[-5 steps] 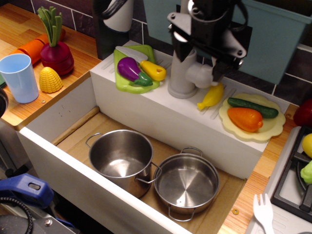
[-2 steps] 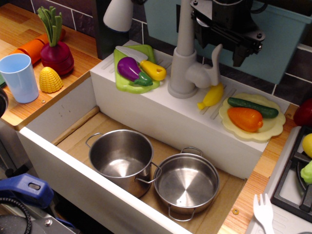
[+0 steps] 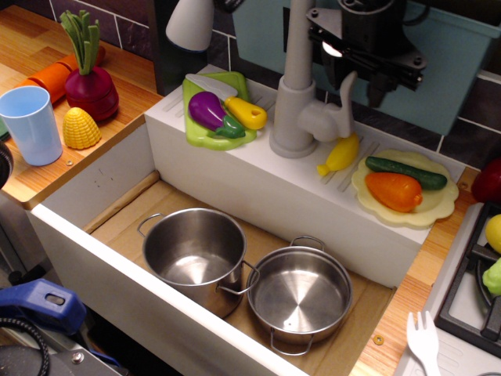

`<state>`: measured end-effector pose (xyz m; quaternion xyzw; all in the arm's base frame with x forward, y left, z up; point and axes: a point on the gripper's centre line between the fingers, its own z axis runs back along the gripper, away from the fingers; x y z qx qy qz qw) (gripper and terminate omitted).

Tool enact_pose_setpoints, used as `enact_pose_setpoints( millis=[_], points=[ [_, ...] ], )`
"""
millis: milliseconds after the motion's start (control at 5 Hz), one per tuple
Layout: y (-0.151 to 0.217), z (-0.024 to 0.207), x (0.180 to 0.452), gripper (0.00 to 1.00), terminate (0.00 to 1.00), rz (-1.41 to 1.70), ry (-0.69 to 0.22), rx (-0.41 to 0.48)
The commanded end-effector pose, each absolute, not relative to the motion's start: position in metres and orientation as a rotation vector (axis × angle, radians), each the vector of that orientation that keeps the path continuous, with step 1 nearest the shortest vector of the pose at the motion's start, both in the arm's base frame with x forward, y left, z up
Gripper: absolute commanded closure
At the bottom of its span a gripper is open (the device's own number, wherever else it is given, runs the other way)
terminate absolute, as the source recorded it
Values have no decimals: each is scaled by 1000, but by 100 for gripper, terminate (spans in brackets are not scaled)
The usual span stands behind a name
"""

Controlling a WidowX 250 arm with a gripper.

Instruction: Turn lever vertical to front

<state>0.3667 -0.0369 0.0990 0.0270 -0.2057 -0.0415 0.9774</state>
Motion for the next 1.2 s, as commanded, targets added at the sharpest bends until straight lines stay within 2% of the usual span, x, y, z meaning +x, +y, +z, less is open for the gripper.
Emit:
enact_pose_setpoints(
  millis=[0,1000],
  points=[
    [-41,115,365,100,0,-56,-455,52],
    [-46,63,303,100,0,152,-398,-39]
  ],
)
